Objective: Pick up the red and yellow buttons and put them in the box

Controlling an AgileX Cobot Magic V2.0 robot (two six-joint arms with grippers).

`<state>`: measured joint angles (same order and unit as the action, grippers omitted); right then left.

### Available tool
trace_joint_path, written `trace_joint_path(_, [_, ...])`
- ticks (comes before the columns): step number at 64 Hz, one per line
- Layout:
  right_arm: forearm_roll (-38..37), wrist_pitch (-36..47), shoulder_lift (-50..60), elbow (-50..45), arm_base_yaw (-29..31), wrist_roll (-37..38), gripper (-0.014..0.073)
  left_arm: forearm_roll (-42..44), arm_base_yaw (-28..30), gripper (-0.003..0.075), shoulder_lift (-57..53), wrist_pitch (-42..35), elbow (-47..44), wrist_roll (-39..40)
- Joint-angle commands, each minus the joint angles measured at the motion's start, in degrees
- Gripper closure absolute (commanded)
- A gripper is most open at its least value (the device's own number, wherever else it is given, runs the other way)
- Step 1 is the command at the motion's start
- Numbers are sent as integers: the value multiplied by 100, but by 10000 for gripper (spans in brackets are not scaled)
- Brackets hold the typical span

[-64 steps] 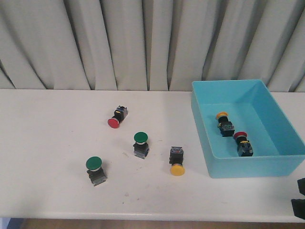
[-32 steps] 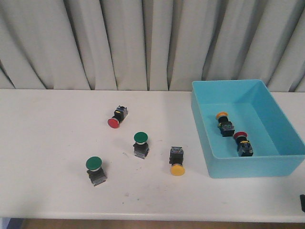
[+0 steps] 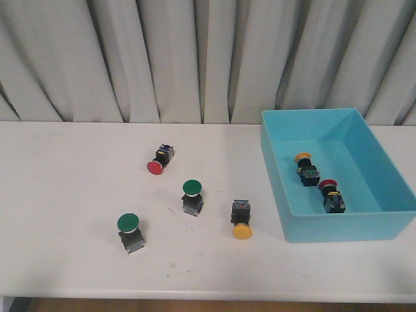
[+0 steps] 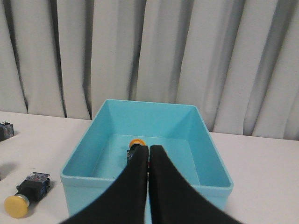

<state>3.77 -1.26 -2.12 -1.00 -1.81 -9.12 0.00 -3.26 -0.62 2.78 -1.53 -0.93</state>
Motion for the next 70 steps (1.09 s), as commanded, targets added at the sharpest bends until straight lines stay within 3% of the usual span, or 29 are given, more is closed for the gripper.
trace_joint_path(1, [-2,357,341,-98,45,60,600,0,10,726,-84,-440,-283,53])
trace_joint_path(31, [-17,258,317,-111,55,73,600,0,10,726,-79,-435,-280,53])
trace_joint_path(47, [-853,231,316,-111,55,1217,598,0,10,726,-79,-435,-280,53])
trace_joint_path(70, [-625,236,316,-111,55,912,597,0,10,726,-79,-435,-280,53])
